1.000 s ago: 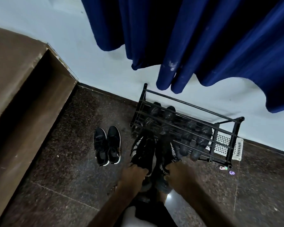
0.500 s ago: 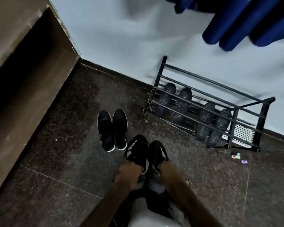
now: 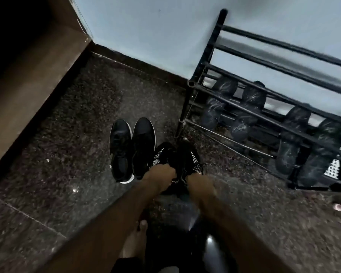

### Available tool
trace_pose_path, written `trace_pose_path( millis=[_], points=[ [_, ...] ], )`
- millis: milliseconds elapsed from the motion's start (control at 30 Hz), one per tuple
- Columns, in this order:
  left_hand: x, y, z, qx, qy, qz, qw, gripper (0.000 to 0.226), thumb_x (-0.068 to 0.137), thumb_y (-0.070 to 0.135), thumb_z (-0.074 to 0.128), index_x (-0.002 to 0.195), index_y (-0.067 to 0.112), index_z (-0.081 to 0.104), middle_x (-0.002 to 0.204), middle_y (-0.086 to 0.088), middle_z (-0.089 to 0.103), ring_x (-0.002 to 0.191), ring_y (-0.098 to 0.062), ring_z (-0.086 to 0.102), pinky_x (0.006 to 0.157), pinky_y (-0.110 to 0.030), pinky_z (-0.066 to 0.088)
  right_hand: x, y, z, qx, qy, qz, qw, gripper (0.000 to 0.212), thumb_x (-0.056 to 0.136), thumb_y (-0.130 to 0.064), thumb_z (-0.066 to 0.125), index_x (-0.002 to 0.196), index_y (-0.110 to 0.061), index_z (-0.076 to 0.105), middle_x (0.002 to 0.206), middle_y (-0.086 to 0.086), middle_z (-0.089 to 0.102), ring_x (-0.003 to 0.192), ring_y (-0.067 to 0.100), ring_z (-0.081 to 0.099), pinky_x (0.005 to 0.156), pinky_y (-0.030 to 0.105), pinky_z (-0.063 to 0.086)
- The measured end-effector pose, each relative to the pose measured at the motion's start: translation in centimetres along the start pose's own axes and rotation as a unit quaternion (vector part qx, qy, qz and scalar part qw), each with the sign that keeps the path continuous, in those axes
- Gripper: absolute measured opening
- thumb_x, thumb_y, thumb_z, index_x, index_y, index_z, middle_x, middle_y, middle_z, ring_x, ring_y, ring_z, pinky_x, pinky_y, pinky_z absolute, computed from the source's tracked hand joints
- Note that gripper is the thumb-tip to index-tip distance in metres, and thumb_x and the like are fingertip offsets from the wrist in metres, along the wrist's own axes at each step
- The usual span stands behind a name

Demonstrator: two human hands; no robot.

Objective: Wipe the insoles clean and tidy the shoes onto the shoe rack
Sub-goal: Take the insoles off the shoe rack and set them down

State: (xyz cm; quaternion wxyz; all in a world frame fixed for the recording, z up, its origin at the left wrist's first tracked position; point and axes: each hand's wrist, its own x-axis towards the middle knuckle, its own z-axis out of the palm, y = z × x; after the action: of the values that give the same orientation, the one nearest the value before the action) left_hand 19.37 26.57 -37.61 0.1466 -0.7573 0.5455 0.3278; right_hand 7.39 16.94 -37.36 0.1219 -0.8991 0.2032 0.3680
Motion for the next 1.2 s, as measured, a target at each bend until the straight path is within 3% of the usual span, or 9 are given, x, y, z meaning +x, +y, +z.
trace_pose_path(
  millis=[300,433,600,733,800,900,1000,1067,1200],
  points=[
    [4.1,-0.1,2.3,0.04,-0.033,0.012,0.999,0.025,0.094,0.011,0.051,0.114,0.008,0.065,0.117,-0.014,0.064,0.106,-0.034,0.062,0.083,-0.039,0.049,5.1,-0.4,4.5,0.023,0.027,-0.072,0.997,0.032,0.101,-0.008,0.038,0.124,-0.003,0.06,0.127,0.014,0.062,0.117,0.035,0.059,0.097,0.041,0.047],
    [4.2,-0.4,5.6,0.028,-0.09,-0.001,0.996,0.028,0.092,0.016,0.057,0.119,0.008,0.065,0.123,-0.015,0.062,0.112,-0.035,0.061,0.09,-0.039,0.048,6.3,0.3,6.5,-0.005,0.053,-0.138,0.989,0.029,0.098,-0.012,0.047,0.122,-0.005,0.061,0.126,0.016,0.061,0.114,0.037,0.061,0.092,0.044,0.048],
    [4.9,1.6,4.3,0.099,-0.131,0.036,0.986,0.026,0.092,0.016,0.061,0.115,0.003,0.066,0.121,-0.02,0.064,0.11,-0.036,0.061,0.092,-0.04,0.046,7.3,1.5,7.7,0.007,0.073,-0.163,0.984,0.033,0.092,-0.027,0.059,0.116,-0.005,0.062,0.122,0.021,0.06,0.11,0.038,0.061,0.091,0.043,0.048],
    [6.1,2.9,-1.2,0.107,-0.088,0.034,0.99,0.026,0.092,0.01,0.06,0.115,0.001,0.068,0.117,-0.019,0.067,0.107,-0.035,0.063,0.081,-0.035,0.046,7.1,3.2,5.5,0.064,0.044,-0.155,0.985,0.046,0.089,-0.039,0.065,0.122,-0.008,0.064,0.13,0.018,0.059,0.119,0.034,0.056,0.1,0.039,0.043],
    [5.4,3.8,-4.3,0.101,-0.026,0.029,0.994,0.028,0.092,0.011,0.058,0.118,0.004,0.067,0.119,-0.016,0.067,0.108,-0.033,0.063,0.081,-0.033,0.046,6.4,4.1,4.0,0.088,0.057,-0.157,0.982,0.037,0.092,-0.035,0.062,0.113,-0.005,0.068,0.123,0.018,0.064,0.115,0.033,0.059,0.097,0.038,0.045],
    [3.4,5.5,-7.6,0.07,0.086,-0.01,0.994,0.018,0.089,0.017,0.061,0.1,0.011,0.073,0.104,-0.012,0.072,0.098,-0.03,0.067,0.076,-0.031,0.048,3.7,6.0,1.9,0.165,0.119,-0.117,0.972,0.019,0.088,-0.035,0.062,0.092,-0.017,0.067,0.108,0.012,0.067,0.105,0.03,0.062,0.085,0.035,0.049],
    [2.0,6.6,-9.5,0.034,0.145,-0.024,0.989,0.014,0.085,0.016,0.062,0.09,0.017,0.075,0.097,-0.007,0.074,0.093,-0.026,0.068,0.071,-0.026,0.046,1.5,8.8,0.0,0.29,0.219,-0.078,0.928,0.017,0.084,-0.032,0.062,0.076,-0.018,0.067,0.083,0.002,0.071,0.083,0.021,0.068,0.073,0.031,0.053],
    [1.0,7.0,-10.6,0.015,0.188,-0.029,0.982,0.015,0.086,0.022,0.061,0.088,0.017,0.076,0.094,-0.006,0.075,0.093,-0.024,0.068,0.074,-0.028,0.05,0.0,9.9,-0.7,0.374,0.244,-0.08,0.891,0.022,0.088,-0.026,0.064,0.068,-0.017,0.067,0.071,0.001,0.071,0.062,0.013,0.065,0.064,0.028,0.052],
    [-0.3,8.4,-13.7,-0.013,0.241,-0.032,0.97,0.02,0.089,0.027,0.059,0.089,0.016,0.076,0.09,0.0,0.076,0.09,-0.018,0.069,0.075,-0.027,0.051,-2.9,10.9,-1.3,0.469,0.276,-0.068,0.836,0.022,0.093,-0.015,0.06,0.073,-0.015,0.069,0.073,0.007,0.073,0.053,0.011,0.062,0.053,0.023,0.053]
  ],
)
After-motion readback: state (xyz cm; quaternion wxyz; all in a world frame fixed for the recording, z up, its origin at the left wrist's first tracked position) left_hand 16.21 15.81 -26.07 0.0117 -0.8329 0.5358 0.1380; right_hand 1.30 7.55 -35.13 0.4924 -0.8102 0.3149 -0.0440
